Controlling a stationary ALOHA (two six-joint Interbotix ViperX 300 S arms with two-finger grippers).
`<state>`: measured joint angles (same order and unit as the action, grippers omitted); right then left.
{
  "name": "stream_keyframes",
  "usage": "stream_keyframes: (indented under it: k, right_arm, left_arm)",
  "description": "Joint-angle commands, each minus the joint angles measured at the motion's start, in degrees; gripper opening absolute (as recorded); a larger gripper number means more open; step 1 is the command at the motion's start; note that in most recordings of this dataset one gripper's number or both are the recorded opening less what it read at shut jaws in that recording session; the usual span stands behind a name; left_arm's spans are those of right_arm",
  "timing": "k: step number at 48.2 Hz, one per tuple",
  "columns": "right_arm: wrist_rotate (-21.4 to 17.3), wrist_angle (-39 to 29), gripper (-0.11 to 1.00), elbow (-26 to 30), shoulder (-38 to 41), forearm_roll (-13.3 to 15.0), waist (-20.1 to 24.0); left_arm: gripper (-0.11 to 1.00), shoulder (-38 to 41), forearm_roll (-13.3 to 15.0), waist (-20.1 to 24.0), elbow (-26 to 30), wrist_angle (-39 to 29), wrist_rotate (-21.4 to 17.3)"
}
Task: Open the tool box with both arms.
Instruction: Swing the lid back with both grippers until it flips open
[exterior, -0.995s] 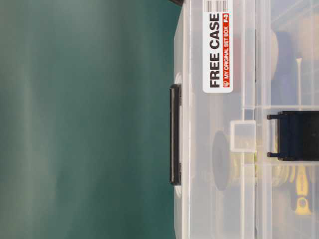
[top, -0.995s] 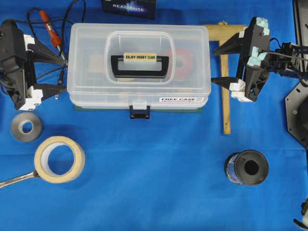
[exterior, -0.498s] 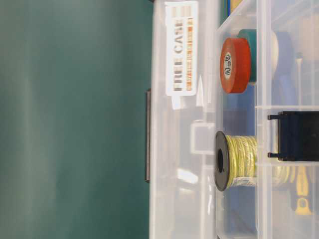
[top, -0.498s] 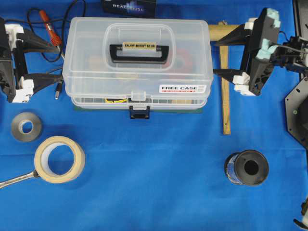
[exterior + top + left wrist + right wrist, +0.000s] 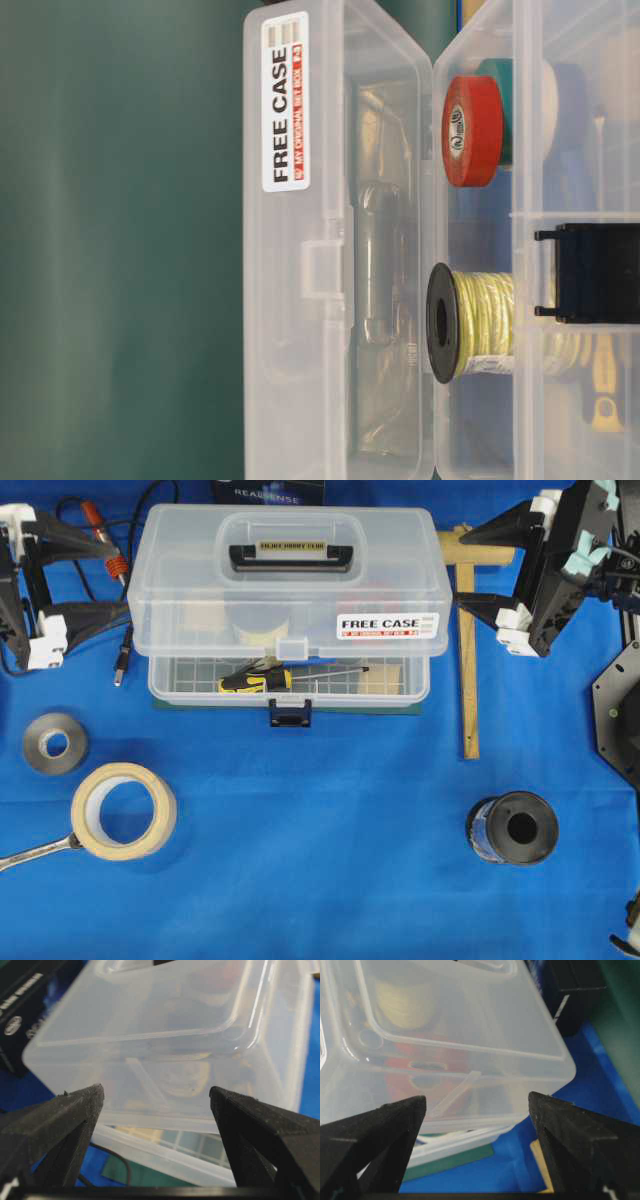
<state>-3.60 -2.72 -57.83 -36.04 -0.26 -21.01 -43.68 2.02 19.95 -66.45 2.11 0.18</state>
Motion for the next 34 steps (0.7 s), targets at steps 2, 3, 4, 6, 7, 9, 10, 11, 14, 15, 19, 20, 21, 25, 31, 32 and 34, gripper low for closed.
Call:
stream_keyframes:
  k: [2,3,4,6,7,9,10,11,14,15,19,20,21,25,31,32,34]
  right_arm:
    - [-0.3,3.9,0.85,4.6,-0.1,-0.3,-0.1]
    - [-0.3,4.0,0.85,4.6,-0.1,-0.2,-0.3]
    - [-0.3,4.3,0.85,4.7,-0.1,-0.3,-0.5]
    - [-0.3,4.7,0.85,4.7,-0.1,-0.3,-1.0]
    - [-0.3,4.9,0.85,4.7,-0.1,-0.3,-1.4]
    - [-0.3,5.1,0.85,4.7,-0.1,-0.3,-1.9]
    - [-0.3,5.3,0.85,4.7,-0.1,-0.3,-2.3]
    - [-0.3,5.3,0.85,4.7,0.0,-0.3,-2.5]
    - [-0.3,5.4,0.85,4.7,-0.1,-0.3,-3.3]
    - [-0.3,5.5,0.85,4.7,-0.1,-0.2,-3.6]
    - [-0.3,5.8,0.85,4.7,-0.1,-0.3,-4.5]
    - [-0.3,5.8,0.85,4.7,0.0,-0.3,-4.8]
    - [-0.3,5.9,0.85,4.7,0.0,-0.2,-5.0]
    - [-0.3,6.2,0.85,4.8,0.2,-0.3,-5.8]
    - [-0.3,6.3,0.85,5.0,0.5,-0.2,-7.2]
    - [-0.3,6.5,0.85,5.1,0.7,-0.3,-7.6]
    - [-0.3,6.8,0.85,5.1,0.9,-0.3,-8.2]
  left_arm:
    - [0.87,0.6,0.2,1.0,3.0,2.3,0.0]
    - [0.87,0.6,0.2,1.2,3.0,2.5,0.0]
    - [0.87,0.7,0.2,1.7,3.0,2.6,-0.1]
    - [0.87,0.7,0.3,2.4,3.0,3.1,-0.1]
    - [0.87,0.6,0.2,2.7,3.0,3.3,-0.2]
    - [0.87,0.6,0.2,3.4,3.0,4.0,-0.2]
    - [0.87,0.6,0.3,3.8,3.0,4.4,-0.2]
    - [0.87,0.7,0.3,4.1,3.0,4.7,-0.2]
    - [0.87,0.7,0.3,5.2,3.0,5.6,-0.2]
    - [0.87,0.7,0.2,5.7,3.0,5.9,-0.2]
    - [0.87,0.9,0.3,7.1,3.1,6.6,-0.3]
    - [0.87,0.9,0.2,7.4,3.0,6.8,-0.3]
    - [0.87,0.9,0.2,7.7,3.0,6.9,-0.4]
    - [0.87,1.3,0.3,8.9,3.1,7.5,-0.9]
    - [0.87,2.7,0.2,10.5,3.3,9.7,-1.8]
    - [0.87,3.0,0.2,10.7,3.5,10.1,-1.9]
    - [0.87,3.6,0.3,11.2,3.6,10.7,-2.1]
